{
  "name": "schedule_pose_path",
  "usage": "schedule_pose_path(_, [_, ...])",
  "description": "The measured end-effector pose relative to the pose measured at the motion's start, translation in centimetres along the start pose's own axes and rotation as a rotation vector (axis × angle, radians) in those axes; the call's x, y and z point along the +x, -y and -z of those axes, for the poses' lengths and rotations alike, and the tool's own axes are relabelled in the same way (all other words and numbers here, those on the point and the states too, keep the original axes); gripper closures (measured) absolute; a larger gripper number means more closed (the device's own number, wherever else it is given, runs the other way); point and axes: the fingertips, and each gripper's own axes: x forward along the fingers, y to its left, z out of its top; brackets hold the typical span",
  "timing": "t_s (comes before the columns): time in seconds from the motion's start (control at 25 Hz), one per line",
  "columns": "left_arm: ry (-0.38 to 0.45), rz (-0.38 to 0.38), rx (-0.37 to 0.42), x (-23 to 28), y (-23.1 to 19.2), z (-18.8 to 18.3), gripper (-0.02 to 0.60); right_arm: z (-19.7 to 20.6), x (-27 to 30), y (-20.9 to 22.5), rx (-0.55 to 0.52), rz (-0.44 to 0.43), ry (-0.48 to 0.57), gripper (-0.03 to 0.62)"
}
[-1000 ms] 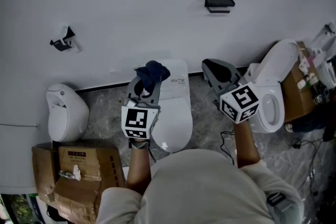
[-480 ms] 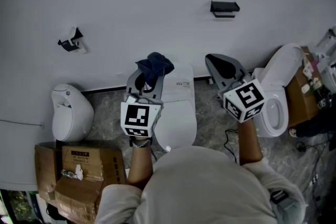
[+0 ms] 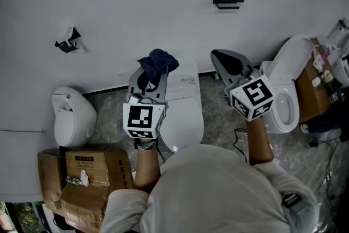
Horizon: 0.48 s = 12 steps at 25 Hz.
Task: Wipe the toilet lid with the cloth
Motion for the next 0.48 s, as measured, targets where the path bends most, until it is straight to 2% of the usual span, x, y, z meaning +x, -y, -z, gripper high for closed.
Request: schedule_pose_path(0.48, [0.005,0.03,0.004,0.4,1.5,0.2,0.494,0.3,-0.4,0.0,-0.017,-0.003,-0.017,0.565])
